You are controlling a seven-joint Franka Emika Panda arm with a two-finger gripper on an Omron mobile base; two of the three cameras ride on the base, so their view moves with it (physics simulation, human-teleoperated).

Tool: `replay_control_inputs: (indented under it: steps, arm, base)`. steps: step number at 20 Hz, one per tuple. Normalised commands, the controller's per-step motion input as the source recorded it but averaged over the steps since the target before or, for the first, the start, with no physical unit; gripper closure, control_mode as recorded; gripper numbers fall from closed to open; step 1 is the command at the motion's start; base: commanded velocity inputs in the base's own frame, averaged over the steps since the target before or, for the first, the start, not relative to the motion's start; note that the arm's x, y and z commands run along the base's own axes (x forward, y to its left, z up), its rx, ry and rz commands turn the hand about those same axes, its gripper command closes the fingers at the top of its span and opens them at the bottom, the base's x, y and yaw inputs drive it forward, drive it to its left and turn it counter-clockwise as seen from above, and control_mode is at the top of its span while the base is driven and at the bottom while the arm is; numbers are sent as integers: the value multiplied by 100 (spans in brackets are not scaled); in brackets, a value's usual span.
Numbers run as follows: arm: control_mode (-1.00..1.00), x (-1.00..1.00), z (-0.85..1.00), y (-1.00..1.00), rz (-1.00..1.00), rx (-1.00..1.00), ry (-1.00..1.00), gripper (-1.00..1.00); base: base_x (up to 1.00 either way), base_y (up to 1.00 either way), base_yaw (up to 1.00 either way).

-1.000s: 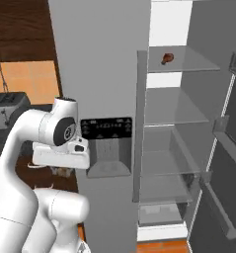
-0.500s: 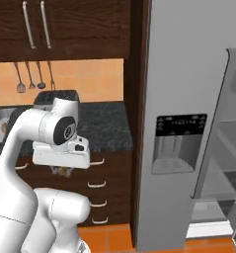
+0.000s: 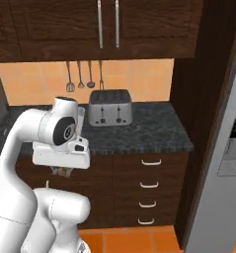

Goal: Place one sweet potato and one chicken drumstick in each tupperware on the nearby counter, to pack two identical lunches.

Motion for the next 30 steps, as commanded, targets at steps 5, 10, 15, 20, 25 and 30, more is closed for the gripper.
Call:
replay_control_inputs:
  steps: [5,10,15,20,25,30]
  arm:
    - [100,0,0,0,0,0,0,100]
    - [100,0,0,0,0,0,0,100]
    - [100,0,0,0,0,0,0,100]
    - [-100,36,-2,22,8,0,1,100]
    - [-100,99,0,28,11,0,-3,100]
    - [-100,100,-12,2,4,0,-5,100]
  base:
    - [27,100,13]
    - [55,87,12]
    - [53,66,13]
    - [13,18,6]
    - [0,0,0]
    - [0,0,0]
